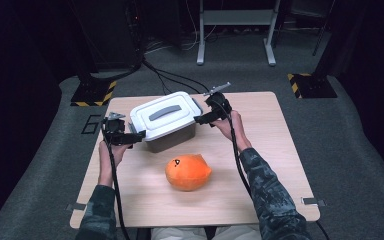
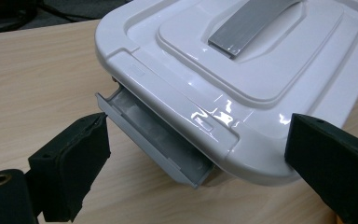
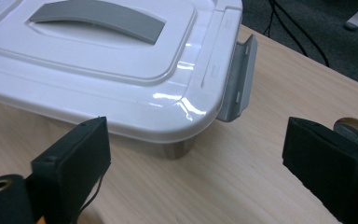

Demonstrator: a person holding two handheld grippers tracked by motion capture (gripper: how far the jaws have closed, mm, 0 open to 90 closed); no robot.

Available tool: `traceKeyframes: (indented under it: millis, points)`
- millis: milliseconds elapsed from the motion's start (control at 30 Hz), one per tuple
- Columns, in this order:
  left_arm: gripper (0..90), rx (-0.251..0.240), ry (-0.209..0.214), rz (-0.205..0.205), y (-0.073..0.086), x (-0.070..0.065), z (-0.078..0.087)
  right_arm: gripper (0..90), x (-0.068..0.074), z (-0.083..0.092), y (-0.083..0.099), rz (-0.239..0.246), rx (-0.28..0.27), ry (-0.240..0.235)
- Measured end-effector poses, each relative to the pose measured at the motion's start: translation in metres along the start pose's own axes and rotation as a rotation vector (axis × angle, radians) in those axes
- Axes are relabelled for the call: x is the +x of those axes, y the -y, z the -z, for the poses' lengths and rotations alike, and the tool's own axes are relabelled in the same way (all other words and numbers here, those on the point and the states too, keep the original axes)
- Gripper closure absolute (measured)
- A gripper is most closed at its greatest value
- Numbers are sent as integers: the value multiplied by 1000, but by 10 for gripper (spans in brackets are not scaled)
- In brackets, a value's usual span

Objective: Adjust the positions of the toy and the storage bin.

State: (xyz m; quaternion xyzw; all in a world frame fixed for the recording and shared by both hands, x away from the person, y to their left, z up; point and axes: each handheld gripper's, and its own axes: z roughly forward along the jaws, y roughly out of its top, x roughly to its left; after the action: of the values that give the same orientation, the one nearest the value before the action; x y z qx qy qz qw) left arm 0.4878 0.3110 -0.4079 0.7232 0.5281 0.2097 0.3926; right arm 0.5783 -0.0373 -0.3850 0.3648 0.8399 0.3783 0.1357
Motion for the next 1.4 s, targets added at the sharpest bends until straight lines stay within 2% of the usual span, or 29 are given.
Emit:
traceKeyframes:
  millis: [67,233,300,400,567,600,667,767,967,1000,1100,1200,1267,1400]
  points:
    - [74,2,-1,4,-2,2,-2,120,-3,-6,-5,-4,-1,2]
    - [94,4,10,18,-3,4,-3,166,-5,-15,-11,-20,5,6]
    - [139,2,13,35,-5,5,-4,222,-7,-21,-14,-38,9,8]
    - [167,11,14,36,-7,7,-6,288,-8,-26,-16,-41,6,27]
    - [240,20,21,52,-8,6,-12,348,-11,-33,-18,-72,19,19]
    - [269,10,35,70,-8,6,-15,377,-12,-34,-19,-82,18,11]
    - [292,7,38,77,-9,7,-15,393,-13,-34,-19,-84,18,10]
    - [376,-1,39,82,-9,7,-15,444,-13,-35,-21,-88,16,8]
    - [393,-4,25,77,-9,5,-14,482,-16,-38,-21,-99,1,-11]
    - [398,-1,20,71,-10,5,-14,483,-16,-39,-21,-119,-4,-18]
    - [404,0,15,70,-10,4,-14,495,-17,-39,-21,-134,-6,-31]
    - [407,8,13,65,-10,3,-14,564,-16,-38,-20,-147,-1,-55]
    - [411,10,10,63,-11,3,-14,566,-16,-39,-21,-128,-7,-47]
    - [414,7,12,66,-11,3,-15,579,-15,-37,-20,-137,2,-44]
